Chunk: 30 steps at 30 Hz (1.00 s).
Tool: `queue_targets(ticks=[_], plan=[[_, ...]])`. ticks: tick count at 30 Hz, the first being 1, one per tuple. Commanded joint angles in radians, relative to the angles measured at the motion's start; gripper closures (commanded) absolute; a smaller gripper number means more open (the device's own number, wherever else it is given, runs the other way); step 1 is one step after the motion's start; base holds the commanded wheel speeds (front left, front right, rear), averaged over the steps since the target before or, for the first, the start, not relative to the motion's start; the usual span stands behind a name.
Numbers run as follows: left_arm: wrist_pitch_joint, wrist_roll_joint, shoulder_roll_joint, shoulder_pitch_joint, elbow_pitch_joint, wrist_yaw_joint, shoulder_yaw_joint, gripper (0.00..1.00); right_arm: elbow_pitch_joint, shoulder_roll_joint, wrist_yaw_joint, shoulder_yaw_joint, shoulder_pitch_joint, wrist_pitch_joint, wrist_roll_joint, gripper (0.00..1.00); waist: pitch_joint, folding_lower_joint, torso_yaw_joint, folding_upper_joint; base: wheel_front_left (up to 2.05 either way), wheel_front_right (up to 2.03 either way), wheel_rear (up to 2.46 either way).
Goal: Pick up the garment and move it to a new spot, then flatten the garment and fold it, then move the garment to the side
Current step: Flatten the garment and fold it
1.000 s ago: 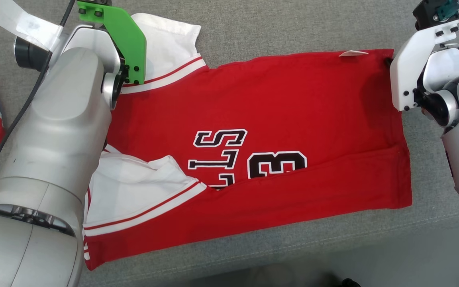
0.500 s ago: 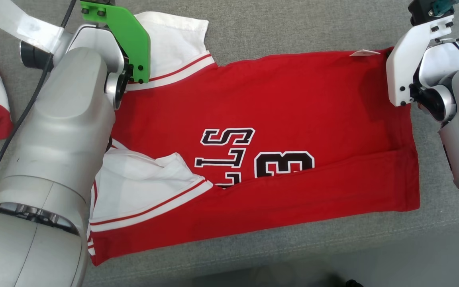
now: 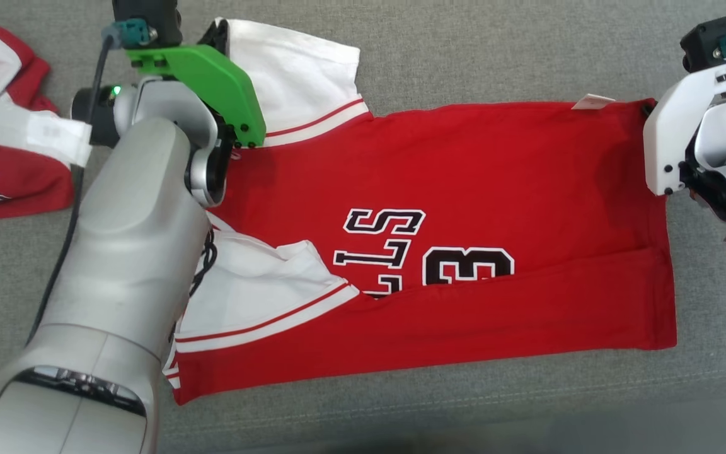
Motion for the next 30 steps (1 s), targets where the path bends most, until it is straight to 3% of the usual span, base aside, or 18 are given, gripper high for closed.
queue_targets(ticks=[1,7,17,24,30], plan=[[-0.014,-0.003,0.0,0.039,-0.029,0.005,0.002,1.0,-0.011,-0.009,-0.002,0.003,0.025,-0.004,0.011,1.0,-0.037,0.0,0.026,0.0,0.0,0.0,0.0],[-0.015,0.006,0.034,0.2,-0.2,0.043,-0.019,1.0,-0.051,-0.045,-0.002,0.016,0.084,-0.024,0.023,1.0,-0.105,0.0,0.05,0.0,0.0,0.0,0.0],[0.086,0.006,0.169,0.532,-0.646,0.191,-0.021,1.0,-0.115,-0.107,-0.002,0.091,0.165,-0.047,0.064,1.0,-0.198,0.0,0.067,0.0,0.0,0.0,0.0],[0.194,-0.007,0.262,0.769,-0.927,0.294,-0.026,1.0,-0.142,-0.167,-0.002,0.191,0.192,-0.032,0.101,1.0,-0.243,0.0,0.069,0.0,0.0,0.0,0.0],[0.239,-0.017,0.28,0.873,-1.037,0.333,-0.051,1.0,-0.177,-0.241,-0.002,0.306,0.203,-0.014,0.149,1.0,-0.269,0.0,0.077,0.0,0.0,0.0,0.0]])
